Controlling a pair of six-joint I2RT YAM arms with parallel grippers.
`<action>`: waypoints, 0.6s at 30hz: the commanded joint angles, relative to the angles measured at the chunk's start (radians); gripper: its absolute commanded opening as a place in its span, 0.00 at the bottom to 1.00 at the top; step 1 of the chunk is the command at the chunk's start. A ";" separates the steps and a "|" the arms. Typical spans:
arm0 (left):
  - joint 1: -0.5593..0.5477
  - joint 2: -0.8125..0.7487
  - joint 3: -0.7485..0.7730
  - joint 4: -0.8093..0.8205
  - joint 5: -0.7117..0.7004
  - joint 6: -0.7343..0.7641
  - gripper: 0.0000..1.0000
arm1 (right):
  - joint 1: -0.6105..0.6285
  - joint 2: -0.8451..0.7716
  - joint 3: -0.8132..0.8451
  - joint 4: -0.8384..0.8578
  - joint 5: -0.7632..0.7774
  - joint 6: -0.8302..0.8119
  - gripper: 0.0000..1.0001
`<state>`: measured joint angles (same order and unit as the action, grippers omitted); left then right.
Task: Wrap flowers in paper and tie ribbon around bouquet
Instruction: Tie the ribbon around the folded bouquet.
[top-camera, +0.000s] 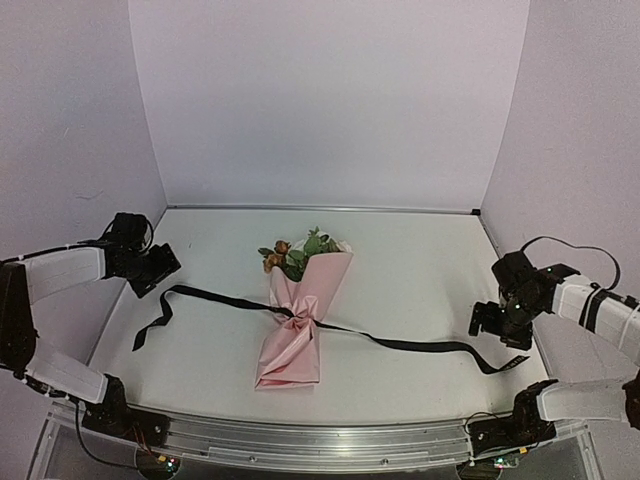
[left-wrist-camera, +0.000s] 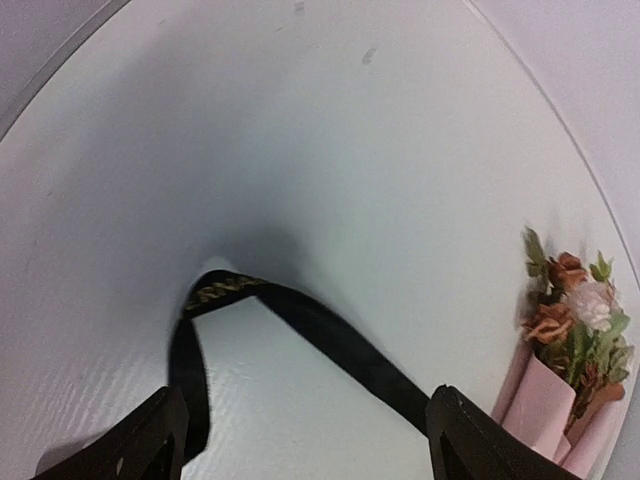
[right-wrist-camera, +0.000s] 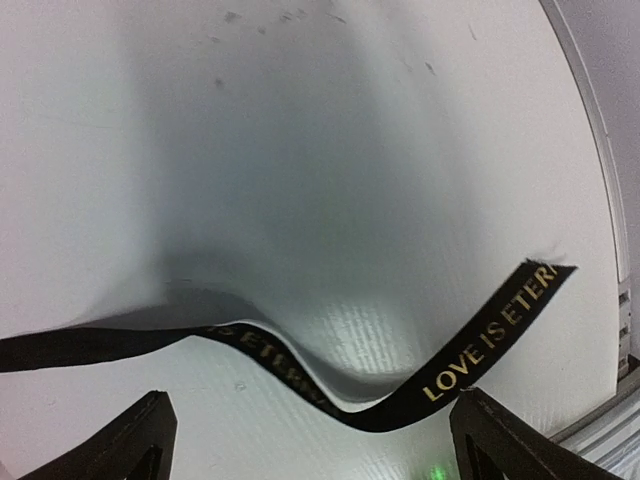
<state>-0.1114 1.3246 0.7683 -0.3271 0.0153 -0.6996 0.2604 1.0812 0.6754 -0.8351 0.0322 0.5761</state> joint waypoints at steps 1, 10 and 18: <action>-0.169 -0.046 0.088 0.011 -0.054 0.112 0.87 | 0.036 0.064 0.102 0.051 -0.107 0.079 0.98; -0.401 0.172 0.183 0.131 0.119 0.210 0.74 | 0.386 0.319 0.480 -0.031 0.052 -0.054 0.98; -0.575 0.451 0.365 0.112 0.095 0.261 0.73 | 0.480 0.473 0.636 -0.038 0.100 0.002 0.98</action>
<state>-0.6239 1.7212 1.0434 -0.2347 0.1135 -0.4923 0.7323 1.5392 1.2867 -0.8382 0.0543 0.5347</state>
